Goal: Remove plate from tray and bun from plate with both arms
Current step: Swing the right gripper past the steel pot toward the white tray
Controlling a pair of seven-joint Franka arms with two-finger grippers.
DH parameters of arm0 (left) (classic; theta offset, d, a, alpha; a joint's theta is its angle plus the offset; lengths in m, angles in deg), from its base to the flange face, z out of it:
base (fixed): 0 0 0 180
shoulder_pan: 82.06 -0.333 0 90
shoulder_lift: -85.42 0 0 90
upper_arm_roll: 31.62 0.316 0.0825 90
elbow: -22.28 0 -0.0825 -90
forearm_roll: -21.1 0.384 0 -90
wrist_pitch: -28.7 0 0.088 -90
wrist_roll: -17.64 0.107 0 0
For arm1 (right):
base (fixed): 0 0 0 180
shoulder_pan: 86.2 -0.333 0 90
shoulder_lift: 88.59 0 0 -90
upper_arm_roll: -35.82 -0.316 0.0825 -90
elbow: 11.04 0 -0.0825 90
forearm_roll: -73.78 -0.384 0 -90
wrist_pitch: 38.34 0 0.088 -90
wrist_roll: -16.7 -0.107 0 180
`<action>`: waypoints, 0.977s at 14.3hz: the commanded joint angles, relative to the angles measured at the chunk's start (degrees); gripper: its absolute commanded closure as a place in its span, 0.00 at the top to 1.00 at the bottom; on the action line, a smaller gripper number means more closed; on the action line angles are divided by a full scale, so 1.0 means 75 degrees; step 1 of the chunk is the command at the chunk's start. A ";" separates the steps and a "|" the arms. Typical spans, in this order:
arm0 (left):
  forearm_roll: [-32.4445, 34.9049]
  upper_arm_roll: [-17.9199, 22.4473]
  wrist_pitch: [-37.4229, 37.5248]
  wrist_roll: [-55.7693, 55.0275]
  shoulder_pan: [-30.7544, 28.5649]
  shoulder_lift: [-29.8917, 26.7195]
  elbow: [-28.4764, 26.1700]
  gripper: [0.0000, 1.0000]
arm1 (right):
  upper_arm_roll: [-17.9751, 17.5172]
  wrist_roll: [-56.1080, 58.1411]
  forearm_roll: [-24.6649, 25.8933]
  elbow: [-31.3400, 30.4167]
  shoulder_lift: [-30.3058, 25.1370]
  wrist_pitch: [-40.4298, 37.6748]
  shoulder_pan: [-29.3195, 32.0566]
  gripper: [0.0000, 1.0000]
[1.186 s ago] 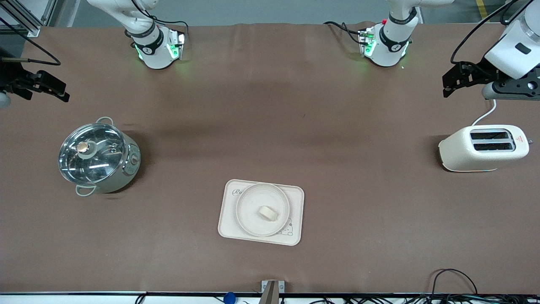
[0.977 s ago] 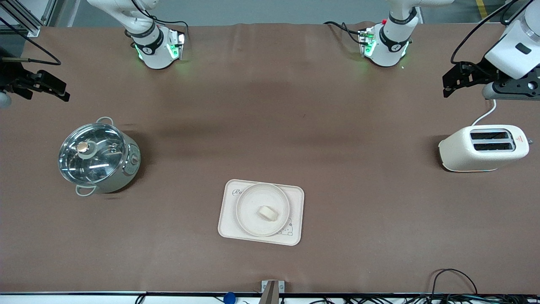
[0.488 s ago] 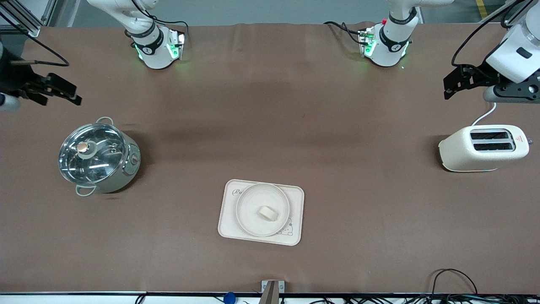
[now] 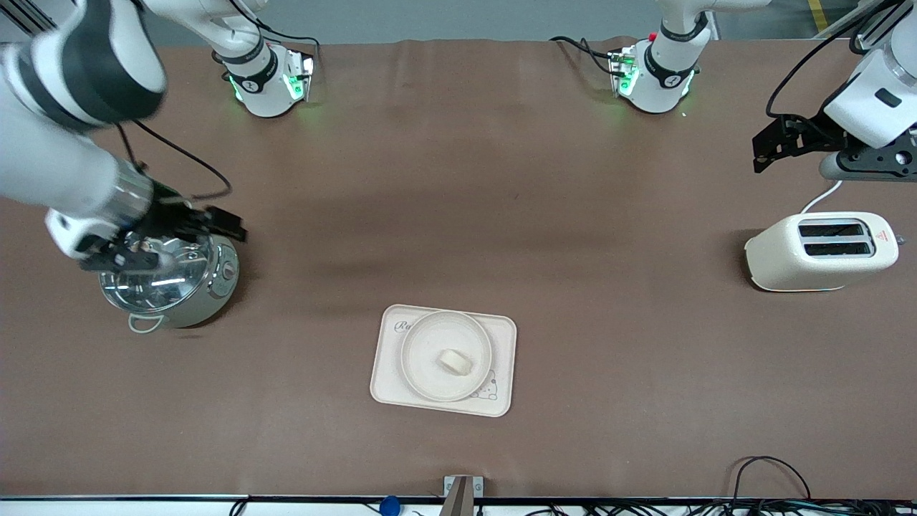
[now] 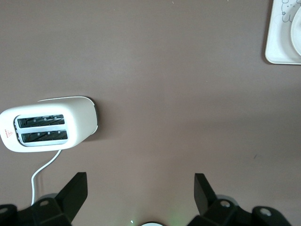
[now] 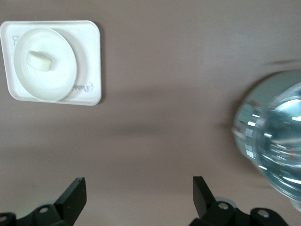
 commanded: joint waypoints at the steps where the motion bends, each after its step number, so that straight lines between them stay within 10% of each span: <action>1: -0.0016 0.0026 -0.0045 0.0130 -0.0014 0.0067 0.0147 1.00 | 0.0050 -0.0524 -0.0646 0.0080 0.0796 0.0826 -0.0411 1.00; 14: -0.0016 0.0038 -0.0186 0.0071 -0.0026 0.0078 0.0111 1.00 | 0.0050 -0.0854 -0.2805 0.0970 0.4125 0.4917 -0.1830 1.00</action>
